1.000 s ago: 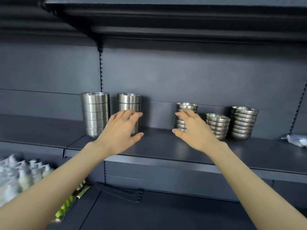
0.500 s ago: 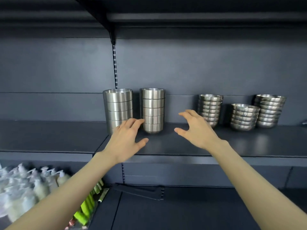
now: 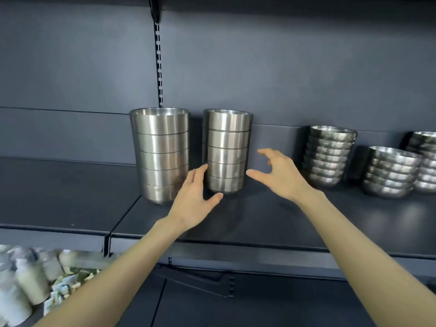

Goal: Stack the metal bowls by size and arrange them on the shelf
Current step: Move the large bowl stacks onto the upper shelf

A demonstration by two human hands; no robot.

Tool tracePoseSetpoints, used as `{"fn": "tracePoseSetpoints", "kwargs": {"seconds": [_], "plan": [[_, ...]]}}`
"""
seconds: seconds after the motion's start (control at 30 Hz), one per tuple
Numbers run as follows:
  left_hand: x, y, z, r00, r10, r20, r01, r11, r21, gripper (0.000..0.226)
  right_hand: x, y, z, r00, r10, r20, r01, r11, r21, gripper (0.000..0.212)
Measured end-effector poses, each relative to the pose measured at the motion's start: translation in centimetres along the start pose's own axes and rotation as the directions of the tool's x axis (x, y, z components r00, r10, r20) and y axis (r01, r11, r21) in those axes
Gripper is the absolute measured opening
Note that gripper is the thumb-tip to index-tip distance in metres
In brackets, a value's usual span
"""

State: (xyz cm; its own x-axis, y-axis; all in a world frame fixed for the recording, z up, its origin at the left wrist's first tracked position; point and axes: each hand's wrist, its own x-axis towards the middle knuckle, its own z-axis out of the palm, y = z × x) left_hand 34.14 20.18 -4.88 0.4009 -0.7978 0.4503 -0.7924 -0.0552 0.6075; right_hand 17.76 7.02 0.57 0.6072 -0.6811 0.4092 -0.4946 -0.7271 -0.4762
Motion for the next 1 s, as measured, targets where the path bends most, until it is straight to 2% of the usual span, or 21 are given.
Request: {"fn": "tracePoseSetpoints", "kwargs": {"seconds": [0.17, 0.37, 0.43, 0.63, 0.87, 1.0], "plan": [[3.4, -1.4, 2.6, 0.994, -0.106, -0.031, 0.098, 0.977, -0.188, 0.098, 4.2, 1.8, 2.1, 0.999, 0.05, 0.013, -0.051, 0.969, 0.242, 0.085], [6.4, -2.8, 4.4, 0.976, -0.212, 0.043, 0.213, 0.909, -0.358, 0.121, 7.5, 2.6, 3.9, 0.996, 0.081, 0.043, -0.092, 0.878, 0.469, 0.119], [7.2, -3.4, 4.7, 0.966, -0.246, 0.074, 0.255, 0.885, -0.39, 0.125, 8.3, 2.7, 4.4, 0.995, 0.088, 0.048, -0.1, 0.847, 0.522, 0.124], [8.3, -4.5, 5.4, 0.959, -0.265, 0.098, 0.281, 0.861, -0.424, 0.133, 9.3, 3.4, 5.5, 0.989, 0.081, 0.121, -0.137, 0.805, 0.578, 0.117], [7.9, -3.6, 4.9, 0.967, -0.248, 0.053, 0.246, 0.865, -0.438, 0.124, 9.0, 3.8, 5.4, 0.993, 0.101, 0.059, -0.117, 0.808, 0.577, 0.108], [7.2, -2.4, 5.3, 0.967, -0.252, 0.044, 0.245, 0.859, -0.45, 0.125, 8.1, 4.1, 4.4, 0.994, 0.107, 0.03, -0.105, 0.816, 0.569, 0.114]]}}
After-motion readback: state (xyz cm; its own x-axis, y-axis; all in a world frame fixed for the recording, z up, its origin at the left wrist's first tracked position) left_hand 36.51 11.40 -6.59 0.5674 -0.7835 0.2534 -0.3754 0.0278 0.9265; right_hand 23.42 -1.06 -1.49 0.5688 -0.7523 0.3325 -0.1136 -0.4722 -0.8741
